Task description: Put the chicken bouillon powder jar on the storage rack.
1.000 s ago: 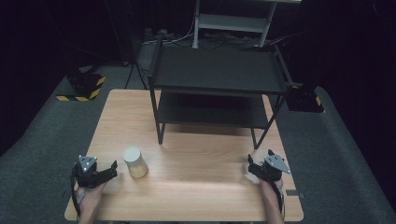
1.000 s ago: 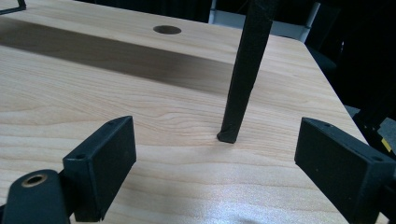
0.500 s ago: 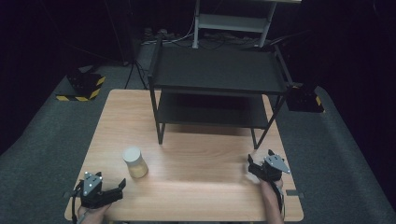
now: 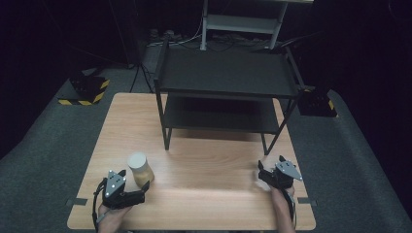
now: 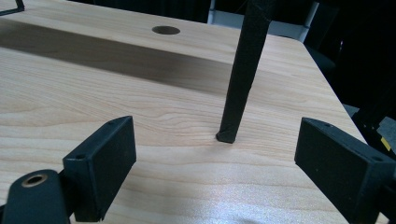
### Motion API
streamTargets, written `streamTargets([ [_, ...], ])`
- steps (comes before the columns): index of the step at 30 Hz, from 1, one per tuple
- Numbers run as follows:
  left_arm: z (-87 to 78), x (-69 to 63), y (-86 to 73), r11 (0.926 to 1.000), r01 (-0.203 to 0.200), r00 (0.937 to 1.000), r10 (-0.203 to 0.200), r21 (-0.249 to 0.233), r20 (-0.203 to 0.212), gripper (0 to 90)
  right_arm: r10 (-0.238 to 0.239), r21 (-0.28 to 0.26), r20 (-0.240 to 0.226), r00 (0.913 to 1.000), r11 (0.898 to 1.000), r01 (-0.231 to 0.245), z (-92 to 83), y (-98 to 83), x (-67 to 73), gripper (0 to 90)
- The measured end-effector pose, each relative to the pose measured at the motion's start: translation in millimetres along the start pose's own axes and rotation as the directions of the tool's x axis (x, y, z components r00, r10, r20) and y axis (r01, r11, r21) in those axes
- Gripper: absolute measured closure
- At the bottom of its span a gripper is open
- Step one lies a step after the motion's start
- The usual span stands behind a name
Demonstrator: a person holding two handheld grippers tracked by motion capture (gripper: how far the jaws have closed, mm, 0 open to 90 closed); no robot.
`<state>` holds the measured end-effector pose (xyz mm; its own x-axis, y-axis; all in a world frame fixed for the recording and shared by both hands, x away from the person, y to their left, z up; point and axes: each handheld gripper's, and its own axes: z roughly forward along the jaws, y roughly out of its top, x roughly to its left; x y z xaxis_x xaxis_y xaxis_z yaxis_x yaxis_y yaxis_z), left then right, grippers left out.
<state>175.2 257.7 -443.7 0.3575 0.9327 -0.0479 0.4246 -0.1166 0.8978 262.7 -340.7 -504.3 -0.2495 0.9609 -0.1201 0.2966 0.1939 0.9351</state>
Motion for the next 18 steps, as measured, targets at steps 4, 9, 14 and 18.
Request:
streamTargets([
  [4,9.9,1.9,8.8,0.9997,-0.005,1.0,0.005,-0.022,0.004,3.9,0.001,-0.001,-0.001,1.0,1.0,-0.001,0.0,-0.1,-0.3,11.9],
  [9,21.8,6.8,18.4,0.9989,0.004,1.0,-0.004,-0.046,0.005,4.7,0.001,-0.001,-0.002,1.0,1.0,-0.002,0.0,-0.2,-0.6,11.9],
  [14,30.4,7.8,22.1,0.9982,-0.01,0.9999,0.01,-0.059,-0.001,9.7,0.002,-0.002,-0.004,1.0,1.0,-0.002,-0.1,-0.3,-0.9,11.9],
  [18,36.3,8.3,23.3,0.9983,-0.021,0.9998,0.021,-0.055,0.0,12.9,0.001,-0.002,-0.004,1.0,1.0,-0.001,0.0,-0.3,-1.0,11.9],
])
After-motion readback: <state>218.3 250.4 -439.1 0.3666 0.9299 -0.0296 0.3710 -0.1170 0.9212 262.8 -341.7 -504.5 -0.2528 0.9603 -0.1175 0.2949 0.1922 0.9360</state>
